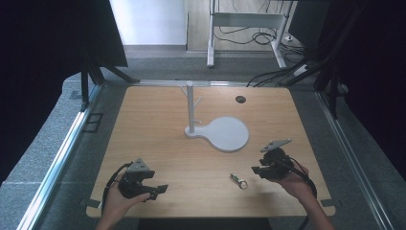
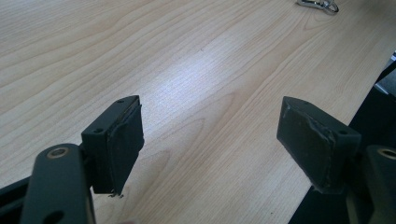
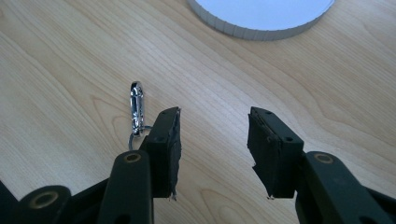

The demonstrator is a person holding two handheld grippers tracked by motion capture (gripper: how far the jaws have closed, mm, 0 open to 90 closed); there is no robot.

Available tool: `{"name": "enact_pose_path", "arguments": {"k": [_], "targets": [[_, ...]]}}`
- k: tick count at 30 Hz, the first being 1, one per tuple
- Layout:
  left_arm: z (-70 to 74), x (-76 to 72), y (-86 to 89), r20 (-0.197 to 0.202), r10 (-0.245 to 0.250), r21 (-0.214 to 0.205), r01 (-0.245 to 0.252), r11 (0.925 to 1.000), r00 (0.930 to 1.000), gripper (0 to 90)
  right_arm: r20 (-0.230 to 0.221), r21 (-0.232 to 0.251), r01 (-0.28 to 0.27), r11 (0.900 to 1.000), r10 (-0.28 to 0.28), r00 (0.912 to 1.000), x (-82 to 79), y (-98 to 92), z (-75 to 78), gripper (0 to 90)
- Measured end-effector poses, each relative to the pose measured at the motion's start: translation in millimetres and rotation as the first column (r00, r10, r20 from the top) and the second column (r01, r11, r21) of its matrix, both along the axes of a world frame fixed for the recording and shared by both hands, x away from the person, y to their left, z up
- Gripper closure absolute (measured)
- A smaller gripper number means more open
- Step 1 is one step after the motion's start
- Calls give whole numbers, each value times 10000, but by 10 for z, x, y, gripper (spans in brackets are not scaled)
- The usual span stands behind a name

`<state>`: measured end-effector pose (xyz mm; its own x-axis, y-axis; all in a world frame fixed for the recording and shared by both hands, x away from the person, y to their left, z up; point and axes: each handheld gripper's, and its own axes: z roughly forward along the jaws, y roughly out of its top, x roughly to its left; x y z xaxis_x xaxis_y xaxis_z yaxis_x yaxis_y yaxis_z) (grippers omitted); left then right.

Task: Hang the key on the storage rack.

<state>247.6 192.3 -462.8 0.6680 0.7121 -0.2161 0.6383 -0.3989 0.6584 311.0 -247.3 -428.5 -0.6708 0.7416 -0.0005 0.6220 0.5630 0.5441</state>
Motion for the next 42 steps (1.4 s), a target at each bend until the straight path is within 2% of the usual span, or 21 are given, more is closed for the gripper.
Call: {"name": "enact_pose_path", "arguments": {"k": [10, 12, 27, 42], "targets": [[7, -9, -7, -4, -54, -6, 54, 10000, 10000, 232, -427, -170, -330, 9993, 322, 9986, 14, 107, -41, 574], [7, -11, -13, -5, -72, -8, 72, 10000, 10000, 232, -659, -207, -453, 9988, 439, 9969, 14, 144, -59, 582], [-16, -7, -45, -80, -172, 57, 173, 9998, 9998, 232, -1081, -327, -1007, 9944, 967, 9894, 4, 343, -155, 589], [-21, -2, -34, -89, -178, 82, 178, 9998, 9998, 232, -1521, -482, -1262, 9908, 1176, 9813, 40, 481, -273, 597]]}}
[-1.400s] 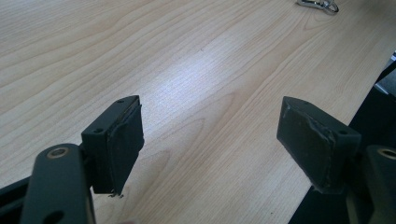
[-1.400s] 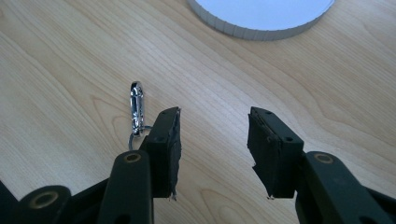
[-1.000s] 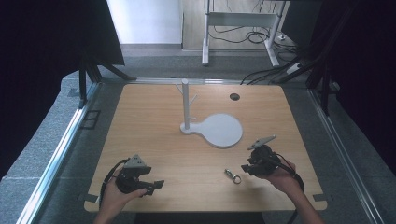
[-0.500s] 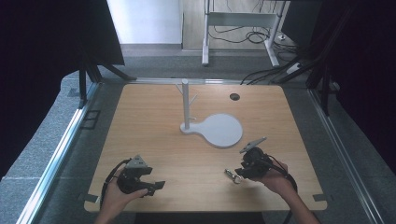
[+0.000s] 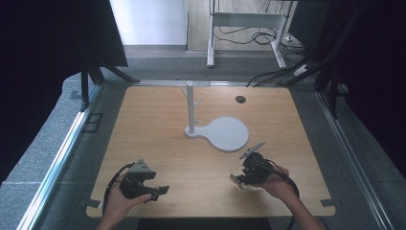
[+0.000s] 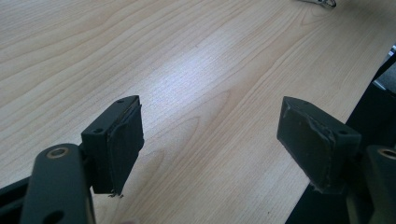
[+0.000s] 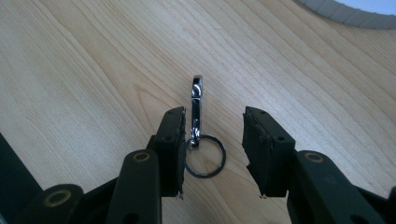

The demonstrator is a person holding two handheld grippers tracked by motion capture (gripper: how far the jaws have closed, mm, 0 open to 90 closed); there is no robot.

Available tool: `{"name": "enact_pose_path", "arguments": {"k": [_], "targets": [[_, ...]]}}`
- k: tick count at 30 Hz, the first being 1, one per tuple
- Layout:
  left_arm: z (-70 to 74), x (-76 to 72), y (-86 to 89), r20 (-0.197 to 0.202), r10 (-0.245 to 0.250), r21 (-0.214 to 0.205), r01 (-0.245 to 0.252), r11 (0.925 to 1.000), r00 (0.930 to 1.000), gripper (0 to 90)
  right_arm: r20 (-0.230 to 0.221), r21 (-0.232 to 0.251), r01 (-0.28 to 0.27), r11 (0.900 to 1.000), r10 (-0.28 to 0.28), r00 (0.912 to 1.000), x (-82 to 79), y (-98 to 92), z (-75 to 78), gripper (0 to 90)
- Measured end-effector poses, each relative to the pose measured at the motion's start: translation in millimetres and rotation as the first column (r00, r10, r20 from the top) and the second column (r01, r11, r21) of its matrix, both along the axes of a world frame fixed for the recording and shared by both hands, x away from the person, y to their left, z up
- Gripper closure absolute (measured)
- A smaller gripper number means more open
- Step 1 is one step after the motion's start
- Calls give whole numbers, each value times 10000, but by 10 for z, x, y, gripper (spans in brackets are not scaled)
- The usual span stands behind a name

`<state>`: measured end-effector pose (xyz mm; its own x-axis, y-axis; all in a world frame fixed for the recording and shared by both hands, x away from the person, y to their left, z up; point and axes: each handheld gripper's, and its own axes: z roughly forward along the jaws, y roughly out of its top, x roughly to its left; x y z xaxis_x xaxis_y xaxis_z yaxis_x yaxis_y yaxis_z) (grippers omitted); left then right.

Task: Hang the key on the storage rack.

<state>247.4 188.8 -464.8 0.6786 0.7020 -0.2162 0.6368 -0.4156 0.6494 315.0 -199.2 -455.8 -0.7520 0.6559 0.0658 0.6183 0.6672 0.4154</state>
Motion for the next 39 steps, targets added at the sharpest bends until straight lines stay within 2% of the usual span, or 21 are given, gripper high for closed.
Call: {"name": "enact_pose_path", "arguments": {"k": [8, 25, 32, 39], "targets": [[0, -3, -7, 12, -6, 20, 6, 10000, 10000, 231, -83, -73, -126, 9999, 125, 9999, 5, 42, -37, 597], [6, -8, -13, 21, -67, 43, 67, 10000, 10000, 231, -534, -588, -459, 9972, 428, 9977, 46, 170, -186, 640], [7, -9, -11, 16, -49, 29, 49, 10000, 10000, 231, -518, -827, -525, 9952, 483, 9975, 43, 193, -215, 655], [6, -11, -18, 2, -84, 63, 84, 9999, 10000, 230, -433, -1226, -655, 9903, 606, 9972, 35, 235, -238, 708]]}}
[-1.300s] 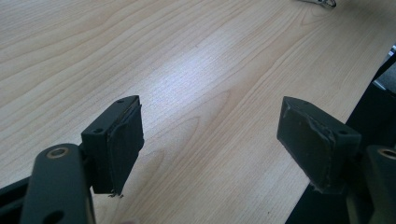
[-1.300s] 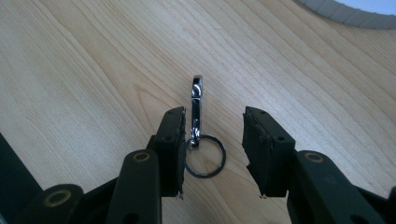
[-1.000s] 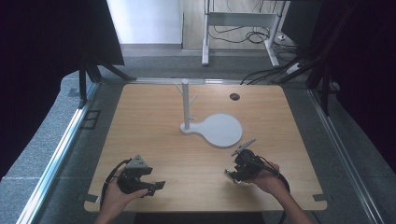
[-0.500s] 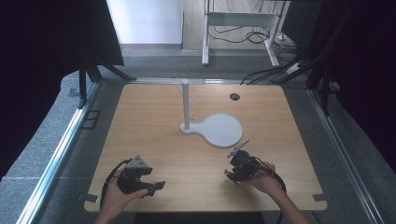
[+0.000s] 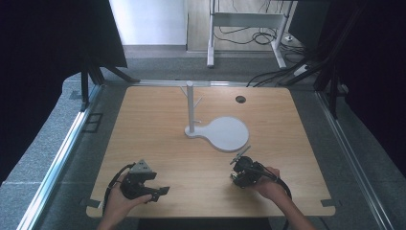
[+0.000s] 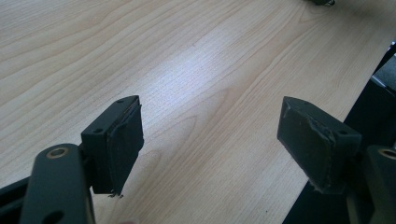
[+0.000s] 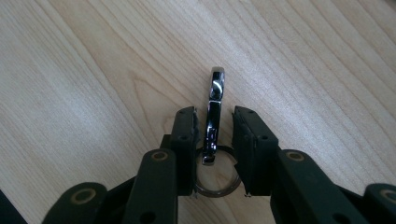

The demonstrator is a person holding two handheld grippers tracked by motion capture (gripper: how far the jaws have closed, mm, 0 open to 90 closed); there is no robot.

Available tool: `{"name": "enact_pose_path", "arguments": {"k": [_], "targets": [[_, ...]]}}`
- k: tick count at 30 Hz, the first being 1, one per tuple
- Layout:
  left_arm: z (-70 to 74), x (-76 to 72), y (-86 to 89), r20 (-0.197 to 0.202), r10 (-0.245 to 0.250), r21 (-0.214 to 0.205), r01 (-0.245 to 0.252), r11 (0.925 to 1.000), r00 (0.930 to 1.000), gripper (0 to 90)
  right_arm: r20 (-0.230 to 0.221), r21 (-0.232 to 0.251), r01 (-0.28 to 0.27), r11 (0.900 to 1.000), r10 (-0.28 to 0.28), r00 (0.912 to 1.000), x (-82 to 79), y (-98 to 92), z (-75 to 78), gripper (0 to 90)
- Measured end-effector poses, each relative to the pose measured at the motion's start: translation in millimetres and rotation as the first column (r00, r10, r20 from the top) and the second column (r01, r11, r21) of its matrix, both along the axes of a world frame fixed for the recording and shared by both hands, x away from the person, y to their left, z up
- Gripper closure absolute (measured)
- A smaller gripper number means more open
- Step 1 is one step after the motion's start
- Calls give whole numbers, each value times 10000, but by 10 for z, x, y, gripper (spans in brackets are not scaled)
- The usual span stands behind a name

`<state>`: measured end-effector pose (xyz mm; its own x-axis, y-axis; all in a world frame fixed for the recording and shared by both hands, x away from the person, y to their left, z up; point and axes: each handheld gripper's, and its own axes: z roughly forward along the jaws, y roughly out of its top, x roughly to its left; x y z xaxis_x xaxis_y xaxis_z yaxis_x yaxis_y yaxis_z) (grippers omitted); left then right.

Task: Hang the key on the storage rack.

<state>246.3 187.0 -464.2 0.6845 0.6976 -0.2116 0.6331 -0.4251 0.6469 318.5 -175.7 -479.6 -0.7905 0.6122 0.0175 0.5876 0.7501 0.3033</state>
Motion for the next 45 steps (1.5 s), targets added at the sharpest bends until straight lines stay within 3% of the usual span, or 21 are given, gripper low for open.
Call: {"name": "enact_pose_path", "arguments": {"k": [8, 14, 25, 32, 45], "targets": [[3, 0, 7, 9, -37, -10, 37, 10000, 10000, 230, -234, -183, -115, 9998, 111, 9997, -1, 26, 10, 838], [19, -8, 24, 52, 60, -37, -60, 10000, 10000, 231, -160, -245, -134, 9996, 130, 9998, -3, 35, 11, 846], [17, -3, 47, 27, 245, -36, -245, 9997, 9997, 231, 122, 281, -79, 9996, 76, 9999, -34, -50, 19, 849], [18, -3, 45, 35, 223, -38, -223, 9997, 9997, 231, 358, 834, 90, 9965, -120, 9993, -27, -106, 149, 849], [23, -4, 51, 43, 222, -63, -222, 9997, 9997, 232, 852, 1209, 135, 9926, -239, 9961, 1, -164, 352, 849]]}}
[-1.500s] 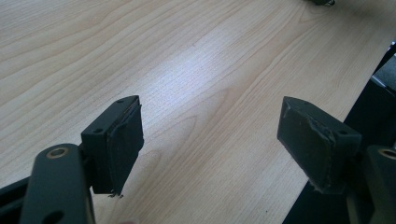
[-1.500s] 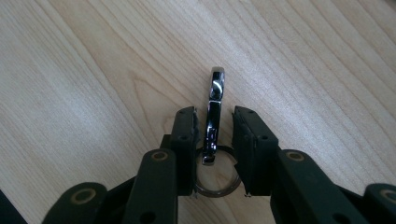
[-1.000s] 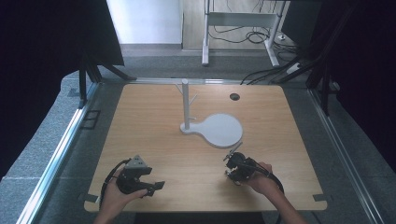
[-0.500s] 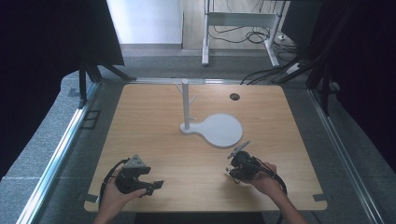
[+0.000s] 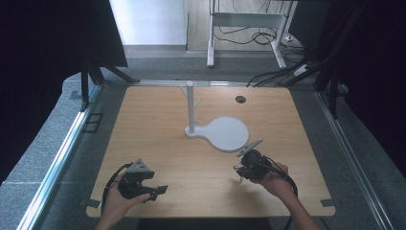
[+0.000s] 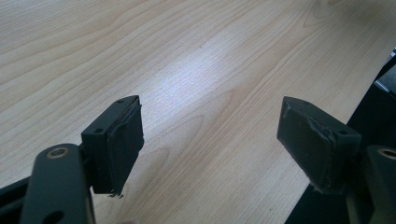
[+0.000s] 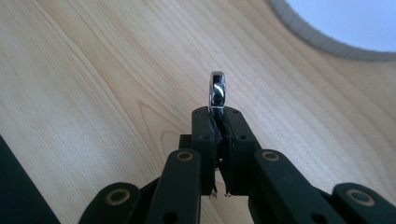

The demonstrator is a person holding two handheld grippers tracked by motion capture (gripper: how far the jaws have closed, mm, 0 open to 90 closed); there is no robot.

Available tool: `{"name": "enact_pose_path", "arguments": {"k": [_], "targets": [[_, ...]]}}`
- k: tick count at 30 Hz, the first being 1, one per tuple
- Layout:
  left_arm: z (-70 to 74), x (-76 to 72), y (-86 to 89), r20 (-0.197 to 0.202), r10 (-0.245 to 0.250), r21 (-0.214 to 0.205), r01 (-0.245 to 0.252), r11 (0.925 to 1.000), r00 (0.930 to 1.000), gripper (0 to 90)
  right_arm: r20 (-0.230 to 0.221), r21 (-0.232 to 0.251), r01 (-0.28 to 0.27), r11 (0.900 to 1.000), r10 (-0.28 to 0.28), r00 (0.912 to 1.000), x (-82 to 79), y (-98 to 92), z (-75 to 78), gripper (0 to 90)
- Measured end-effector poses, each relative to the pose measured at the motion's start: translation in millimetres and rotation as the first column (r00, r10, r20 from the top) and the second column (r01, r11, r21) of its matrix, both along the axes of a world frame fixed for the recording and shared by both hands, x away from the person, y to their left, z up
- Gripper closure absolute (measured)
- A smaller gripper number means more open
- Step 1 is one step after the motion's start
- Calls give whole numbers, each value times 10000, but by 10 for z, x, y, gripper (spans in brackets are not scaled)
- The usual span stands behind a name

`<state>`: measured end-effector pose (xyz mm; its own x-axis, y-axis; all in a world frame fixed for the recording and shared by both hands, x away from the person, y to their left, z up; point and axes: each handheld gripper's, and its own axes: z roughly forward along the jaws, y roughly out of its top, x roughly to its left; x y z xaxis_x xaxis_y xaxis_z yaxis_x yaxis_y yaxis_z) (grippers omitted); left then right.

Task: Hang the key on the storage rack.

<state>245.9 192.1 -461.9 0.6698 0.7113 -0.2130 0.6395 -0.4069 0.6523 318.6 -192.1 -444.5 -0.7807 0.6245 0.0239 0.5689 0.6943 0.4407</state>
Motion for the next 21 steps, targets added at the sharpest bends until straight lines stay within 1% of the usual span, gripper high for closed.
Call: {"name": "enact_pose_path", "arguments": {"k": [6, 12, 14, 18, 21], "targets": [[-18, 7, -24, -41, -90, 69, 91, 9999, 10000, 231, 323, 83, -22, 10000, 19, 9995, 38, 29, 140, 849], [0, -4, -17, 4, -84, 31, 84, 10000, 10000, 231, 426, 115, -33, 9999, 28, 9991, 91, 58, 215, 849], [2, 0, -6, 36, -89, 54, 89, 9999, 10000, 231, 503, 208, -42, 9998, 31, 9987, 113, 77, 262, 849], [-8, 5, -10, -7, -100, 62, 100, 9999, 9999, 231, 617, 277, -19, 9996, 1, 9981, 132, 103, 311, 848], [-12, 2, -24, -33, -97, 37, 97, 9999, 9999, 231, 686, 355, -60, 9994, 35, 9976, 180, 132, 363, 848]]}}
